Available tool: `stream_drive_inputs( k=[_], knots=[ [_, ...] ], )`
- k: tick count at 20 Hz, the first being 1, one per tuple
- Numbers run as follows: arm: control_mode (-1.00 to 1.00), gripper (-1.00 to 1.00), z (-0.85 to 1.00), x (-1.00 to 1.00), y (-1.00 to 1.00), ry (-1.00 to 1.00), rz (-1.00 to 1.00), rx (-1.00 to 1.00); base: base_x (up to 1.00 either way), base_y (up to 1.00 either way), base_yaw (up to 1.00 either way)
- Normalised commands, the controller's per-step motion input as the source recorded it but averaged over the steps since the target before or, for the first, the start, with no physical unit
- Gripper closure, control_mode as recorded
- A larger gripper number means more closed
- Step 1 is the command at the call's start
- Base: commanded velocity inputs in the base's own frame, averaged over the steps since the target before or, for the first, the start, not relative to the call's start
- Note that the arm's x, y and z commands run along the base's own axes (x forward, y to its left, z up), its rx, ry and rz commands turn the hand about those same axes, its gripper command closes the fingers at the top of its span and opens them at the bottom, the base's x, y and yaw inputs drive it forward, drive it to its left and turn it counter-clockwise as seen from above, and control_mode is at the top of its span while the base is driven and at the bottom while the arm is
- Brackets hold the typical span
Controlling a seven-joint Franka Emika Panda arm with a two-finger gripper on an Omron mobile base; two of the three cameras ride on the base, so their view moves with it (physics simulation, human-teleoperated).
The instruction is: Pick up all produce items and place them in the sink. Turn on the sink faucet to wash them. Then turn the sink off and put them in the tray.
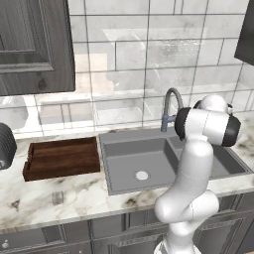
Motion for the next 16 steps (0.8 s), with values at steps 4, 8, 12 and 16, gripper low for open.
stream_drive_inputs(
  k=[4,8,12,16],
  knots=[
    [-1.0,-1.0,-0.09,0.19,-0.15,0.08,0.0,0.0,0.0,0.0,0.0],
    [-1.0,-1.0,-0.13,0.17,-0.18,0.07,0.0,0.0,0.0,0.0,0.0],
    [-1.0,-1.0,-0.17,0.18,-0.22,0.04,0.0,0.0,0.0,0.0,0.0],
    [-1.0,-1.0,-0.22,0.2,-0.24,0.03,0.0,0.0,0.0,0.0,0.0]
  ],
)
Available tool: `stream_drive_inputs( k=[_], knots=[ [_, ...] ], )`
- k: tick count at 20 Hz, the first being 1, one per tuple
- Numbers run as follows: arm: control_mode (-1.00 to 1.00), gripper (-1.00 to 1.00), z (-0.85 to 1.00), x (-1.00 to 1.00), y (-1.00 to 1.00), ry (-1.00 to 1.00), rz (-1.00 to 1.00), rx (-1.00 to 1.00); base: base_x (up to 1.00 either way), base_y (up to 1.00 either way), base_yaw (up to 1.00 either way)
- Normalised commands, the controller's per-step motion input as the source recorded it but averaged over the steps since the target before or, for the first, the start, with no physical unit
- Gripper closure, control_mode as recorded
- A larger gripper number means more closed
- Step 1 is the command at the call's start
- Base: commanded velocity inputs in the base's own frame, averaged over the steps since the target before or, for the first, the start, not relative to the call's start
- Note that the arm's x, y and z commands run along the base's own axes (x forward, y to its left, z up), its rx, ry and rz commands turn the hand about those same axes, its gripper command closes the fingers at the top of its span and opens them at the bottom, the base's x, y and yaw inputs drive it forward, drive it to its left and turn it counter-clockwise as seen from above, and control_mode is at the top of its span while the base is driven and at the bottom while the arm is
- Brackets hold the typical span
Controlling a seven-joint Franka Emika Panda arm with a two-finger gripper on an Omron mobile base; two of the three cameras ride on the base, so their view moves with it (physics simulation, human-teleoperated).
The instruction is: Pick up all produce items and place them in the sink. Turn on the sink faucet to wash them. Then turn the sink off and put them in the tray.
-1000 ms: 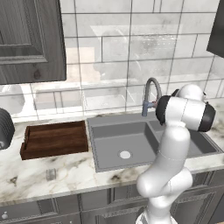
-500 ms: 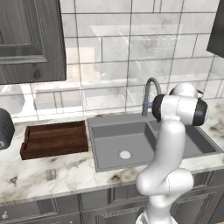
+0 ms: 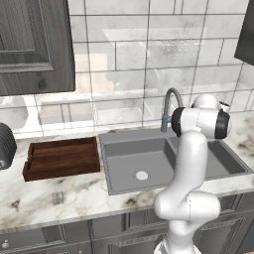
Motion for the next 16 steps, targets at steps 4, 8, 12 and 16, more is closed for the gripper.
stream_drive_inputs(
  k=[4,8,12,16],
  knots=[
    [-1.0,-1.0,-0.25,0.17,-0.21,0.03,0.0,0.0,0.0,0.0,0.0],
    [-1.0,-1.0,-0.3,0.11,-0.15,0.03,0.0,0.0,0.0,0.0,0.0],
    [-1.0,-1.0,-0.32,0.0,-0.01,0.05,0.0,0.0,0.0,0.0,0.0],
    [-1.0,-1.0,-0.22,0.0,0.0,0.05,0.0,0.0,0.0,0.0,0.0]
  ],
)
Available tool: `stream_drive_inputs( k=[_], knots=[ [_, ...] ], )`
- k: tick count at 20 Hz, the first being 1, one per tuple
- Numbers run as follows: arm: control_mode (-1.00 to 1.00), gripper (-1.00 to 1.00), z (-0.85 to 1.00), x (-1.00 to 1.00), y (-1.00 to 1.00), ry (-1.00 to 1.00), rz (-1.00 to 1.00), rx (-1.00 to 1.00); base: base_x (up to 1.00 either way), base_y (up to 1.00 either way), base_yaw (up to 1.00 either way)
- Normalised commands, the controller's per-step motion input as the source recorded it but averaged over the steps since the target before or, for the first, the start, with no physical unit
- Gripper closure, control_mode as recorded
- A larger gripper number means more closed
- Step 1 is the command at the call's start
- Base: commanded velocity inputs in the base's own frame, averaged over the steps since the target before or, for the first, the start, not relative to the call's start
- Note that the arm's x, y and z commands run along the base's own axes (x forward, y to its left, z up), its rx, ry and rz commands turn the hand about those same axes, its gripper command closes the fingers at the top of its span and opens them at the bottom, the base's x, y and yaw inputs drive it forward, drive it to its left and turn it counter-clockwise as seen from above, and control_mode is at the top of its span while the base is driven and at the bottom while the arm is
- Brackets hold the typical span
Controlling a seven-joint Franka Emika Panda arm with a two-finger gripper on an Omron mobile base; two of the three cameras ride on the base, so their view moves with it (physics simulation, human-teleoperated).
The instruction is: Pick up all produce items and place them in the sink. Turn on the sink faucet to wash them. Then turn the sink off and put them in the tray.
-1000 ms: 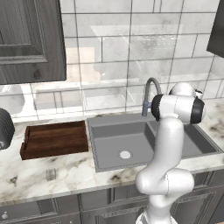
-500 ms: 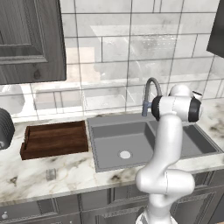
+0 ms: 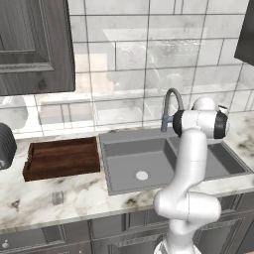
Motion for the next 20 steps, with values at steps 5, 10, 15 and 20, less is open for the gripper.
stream_drive_inputs(
  k=[5,10,15,20],
  knots=[
    [-1.0,-1.0,-0.19,0.0,0.0,0.03,0.0,0.0,0.0,0.0,0.0],
    [-1.0,-1.0,-0.11,-0.18,0.05,-0.02,0.0,0.0,0.0,0.0,0.0],
    [-1.0,-1.0,-0.03,-0.3,0.18,-0.04,0.0,0.0,0.0,0.0,0.0],
    [-1.0,-1.0,-0.02,-0.24,0.22,-0.03,0.0,0.0,0.0,0.0,0.0]
  ],
)
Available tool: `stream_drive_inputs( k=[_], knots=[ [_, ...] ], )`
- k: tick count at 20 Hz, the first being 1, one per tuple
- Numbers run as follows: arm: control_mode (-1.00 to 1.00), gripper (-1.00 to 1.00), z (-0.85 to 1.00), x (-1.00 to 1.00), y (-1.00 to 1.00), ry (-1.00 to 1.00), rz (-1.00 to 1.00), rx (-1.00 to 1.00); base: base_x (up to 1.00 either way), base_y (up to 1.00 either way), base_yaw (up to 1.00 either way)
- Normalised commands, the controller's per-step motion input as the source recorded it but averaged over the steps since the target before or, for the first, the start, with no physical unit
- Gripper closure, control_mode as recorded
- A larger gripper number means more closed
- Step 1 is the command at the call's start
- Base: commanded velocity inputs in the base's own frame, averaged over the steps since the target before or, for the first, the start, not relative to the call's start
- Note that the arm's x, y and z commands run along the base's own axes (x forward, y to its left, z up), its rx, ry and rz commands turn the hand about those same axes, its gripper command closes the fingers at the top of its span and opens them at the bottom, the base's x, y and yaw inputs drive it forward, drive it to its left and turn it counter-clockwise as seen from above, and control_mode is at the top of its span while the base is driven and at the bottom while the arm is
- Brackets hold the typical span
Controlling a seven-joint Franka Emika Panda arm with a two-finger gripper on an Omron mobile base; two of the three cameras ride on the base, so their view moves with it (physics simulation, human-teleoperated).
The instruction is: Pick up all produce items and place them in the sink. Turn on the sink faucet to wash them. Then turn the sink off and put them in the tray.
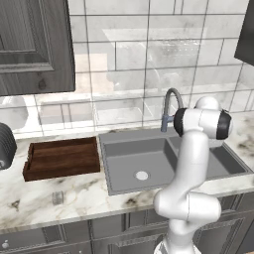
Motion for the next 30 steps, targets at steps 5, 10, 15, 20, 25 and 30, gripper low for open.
stream_drive_inputs(
  k=[5,10,15,20,25,30],
  knots=[
    [-1.0,-1.0,-0.01,-0.1,0.13,-0.02,0.0,-0.01,0.0,0.0,0.0],
    [-1.0,-1.0,0.0,0.0,0.0,-0.01,0.0,-0.02,0.0,0.0,0.0],
    [-1.0,-1.0,0.0,0.0,0.0,-0.01,0.0,-0.03,0.0,0.0,0.0],
    [-1.0,-1.0,-0.01,0.02,0.0,-0.01,0.0,-0.03,0.0,0.0,0.0],
    [-1.0,-1.0,-0.04,0.05,0.0,-0.02,0.0,-0.01,0.0,0.0,0.0],
    [-1.0,-1.0,-0.07,0.12,0.0,-0.01,0.0,-0.01,0.0,0.0,0.0]
  ],
)
